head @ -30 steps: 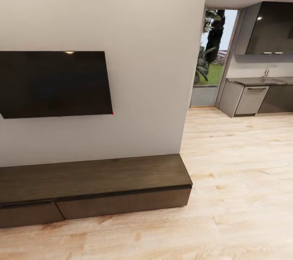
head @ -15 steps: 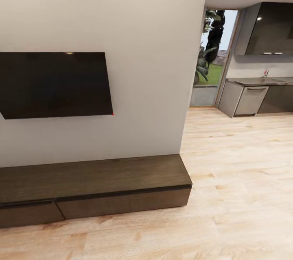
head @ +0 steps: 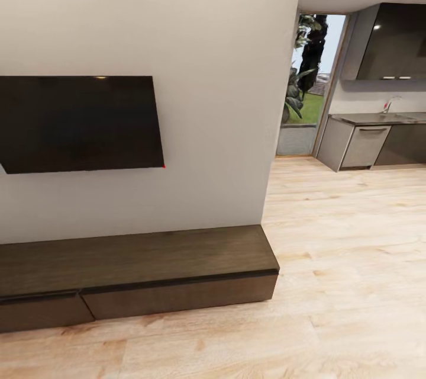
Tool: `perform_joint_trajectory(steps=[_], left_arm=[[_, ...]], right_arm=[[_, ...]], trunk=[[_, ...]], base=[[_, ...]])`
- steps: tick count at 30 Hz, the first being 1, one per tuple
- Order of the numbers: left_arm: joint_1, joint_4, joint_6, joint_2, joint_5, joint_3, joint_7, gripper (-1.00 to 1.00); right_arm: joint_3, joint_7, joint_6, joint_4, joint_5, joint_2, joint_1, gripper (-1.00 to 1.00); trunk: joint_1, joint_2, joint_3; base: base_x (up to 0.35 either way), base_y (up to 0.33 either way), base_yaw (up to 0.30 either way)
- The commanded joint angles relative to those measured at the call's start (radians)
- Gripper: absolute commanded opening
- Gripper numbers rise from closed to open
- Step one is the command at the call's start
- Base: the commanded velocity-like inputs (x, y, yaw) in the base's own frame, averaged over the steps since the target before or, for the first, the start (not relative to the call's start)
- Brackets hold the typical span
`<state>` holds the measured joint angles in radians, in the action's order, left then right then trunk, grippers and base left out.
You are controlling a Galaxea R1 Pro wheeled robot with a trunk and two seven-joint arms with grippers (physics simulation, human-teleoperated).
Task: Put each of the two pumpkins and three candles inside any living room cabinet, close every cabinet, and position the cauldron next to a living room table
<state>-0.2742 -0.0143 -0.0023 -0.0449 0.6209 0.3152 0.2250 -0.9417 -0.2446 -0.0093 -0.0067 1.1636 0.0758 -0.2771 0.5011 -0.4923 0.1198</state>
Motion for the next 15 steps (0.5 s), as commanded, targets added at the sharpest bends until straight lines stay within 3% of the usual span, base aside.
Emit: perform_joint_trajectory(steps=[1,15], left_arm=[[0.0,-0.001,0.0,0.0,0.009,0.008,0.003,1.0],[0.0,-0.001,-0.001,-0.001,0.01,0.008,0.002,1.0]], right_arm=[[-0.008,-0.004,-0.001,-0.001,0.01,-0.001,-0.001,1.0],[-0.009,-0.004,-0.002,-0.001,0.001,-0.003,-0.001,1.0]], trunk=[[0.0,-0.002,0.002],[0.0,-0.002,0.002]], base=[[0.0,0.0,0.0],[0.0,0.0,0.0]])
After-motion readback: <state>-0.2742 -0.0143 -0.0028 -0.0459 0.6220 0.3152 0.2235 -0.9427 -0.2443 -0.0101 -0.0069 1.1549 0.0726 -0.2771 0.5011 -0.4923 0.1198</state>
